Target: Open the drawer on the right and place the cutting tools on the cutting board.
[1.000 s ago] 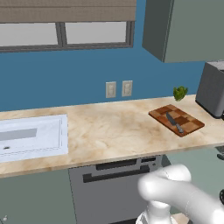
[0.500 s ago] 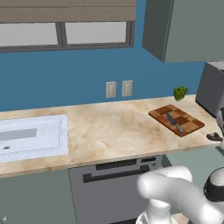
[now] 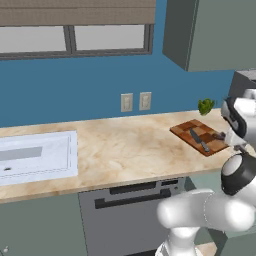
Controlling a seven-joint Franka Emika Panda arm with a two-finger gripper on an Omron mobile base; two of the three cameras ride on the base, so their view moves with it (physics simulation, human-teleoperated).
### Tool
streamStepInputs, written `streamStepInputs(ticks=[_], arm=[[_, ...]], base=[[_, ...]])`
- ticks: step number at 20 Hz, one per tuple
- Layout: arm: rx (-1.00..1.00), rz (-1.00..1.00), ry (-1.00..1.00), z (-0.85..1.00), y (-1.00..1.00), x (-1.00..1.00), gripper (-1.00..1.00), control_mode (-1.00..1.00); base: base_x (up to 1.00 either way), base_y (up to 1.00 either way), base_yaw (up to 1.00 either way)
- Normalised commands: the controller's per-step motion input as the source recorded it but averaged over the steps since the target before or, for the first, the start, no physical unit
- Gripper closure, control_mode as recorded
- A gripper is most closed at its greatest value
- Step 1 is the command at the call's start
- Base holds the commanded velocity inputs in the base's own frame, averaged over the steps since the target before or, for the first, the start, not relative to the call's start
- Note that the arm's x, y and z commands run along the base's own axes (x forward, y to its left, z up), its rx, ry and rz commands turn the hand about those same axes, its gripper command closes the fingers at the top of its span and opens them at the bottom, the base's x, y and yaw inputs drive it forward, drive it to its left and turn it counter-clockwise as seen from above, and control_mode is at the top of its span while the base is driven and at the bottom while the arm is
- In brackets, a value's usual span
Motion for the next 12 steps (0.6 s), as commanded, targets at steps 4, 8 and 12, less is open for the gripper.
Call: streamStepInputs(ticks=[4,8,12], arm=[[0.00,0.00,0.12,0.00,0.20,1.00,1.00,-1.00],[0.02,-0.02,0.01,-0.06,0.07,0.84,1.00,-1.00],[0.04,-0.05,0.00,-0.09,0.00,0.83,1.00,-1.00]], base=[[0.00,0.00,0.00],[0.00,0.00,0.00],[0.00,0.00,0.00]])
